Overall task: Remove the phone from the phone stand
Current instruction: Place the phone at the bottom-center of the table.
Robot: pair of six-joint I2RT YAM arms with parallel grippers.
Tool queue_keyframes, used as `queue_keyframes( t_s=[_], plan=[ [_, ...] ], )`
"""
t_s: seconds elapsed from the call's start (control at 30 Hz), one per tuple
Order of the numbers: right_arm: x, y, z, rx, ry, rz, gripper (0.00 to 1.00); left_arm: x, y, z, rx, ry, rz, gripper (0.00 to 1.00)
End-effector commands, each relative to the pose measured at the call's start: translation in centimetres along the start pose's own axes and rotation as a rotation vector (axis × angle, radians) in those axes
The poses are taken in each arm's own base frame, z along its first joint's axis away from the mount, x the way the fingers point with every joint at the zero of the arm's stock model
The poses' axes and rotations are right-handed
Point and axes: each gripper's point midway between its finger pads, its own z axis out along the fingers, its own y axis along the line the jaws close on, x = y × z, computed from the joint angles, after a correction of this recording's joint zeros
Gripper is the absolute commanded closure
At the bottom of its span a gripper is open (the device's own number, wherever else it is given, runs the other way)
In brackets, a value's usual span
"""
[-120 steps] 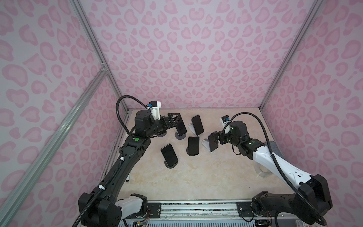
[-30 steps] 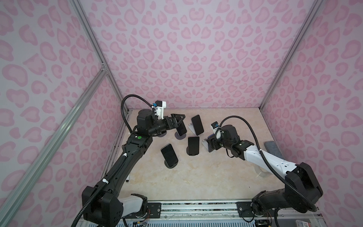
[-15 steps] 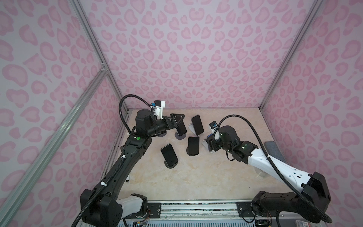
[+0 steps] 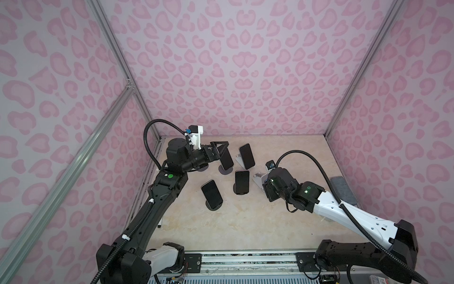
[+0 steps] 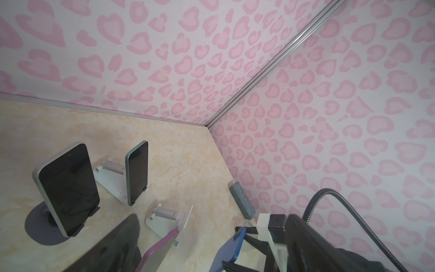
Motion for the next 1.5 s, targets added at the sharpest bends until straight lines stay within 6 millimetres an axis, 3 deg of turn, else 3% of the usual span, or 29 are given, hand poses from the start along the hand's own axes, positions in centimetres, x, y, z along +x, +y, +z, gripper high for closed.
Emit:
queue_keyframes(
  t_s=[0.0, 0.17, 0.33, 0.47, 0.63, 1.0, 1.47],
  plan=[
    [2.4, -0.6, 0.2, 0.043, 0.072, 0.076, 0.36, -0.1, -0.6, 0.1, 0.024, -0.014, -0.017, 0.00],
    [4.6, -0.8, 0.5, 0.050, 0.128, 0.158, 0.36, 2.9, -1.0, 2.1, -0.002, 0.082, -0.037, 0.01],
    [6.7, -2.3, 0.5, 0.124, 0.169, 0.248, 0.35, 6.3, -1.0, 3.7, -0.095, 0.213, -0.014, 0.05],
    [7.8, -3.0, 0.7, 0.137, 0.212, 0.291, 0.36, 7.8, -1.5, 4.3, -0.086, 0.261, -0.025, 0.07],
    [9.2, -3.4, 1.7, 0.118, 0.269, 0.354, 0.37, 8.3, -2.1, 4.4, -0.063, 0.273, -0.027, 0.07],
    [12.0, -0.8, 4.1, -0.008, 0.448, 0.355, 0.38, 8.4, -2.2, 4.5, -0.057, 0.278, -0.035, 0.08],
    [12.5, -0.9, 7.3, 0.040, 0.430, 0.387, 0.38, 8.8, -1.7, 4.8, -0.067, 0.290, -0.043, 0.08]
  ],
)
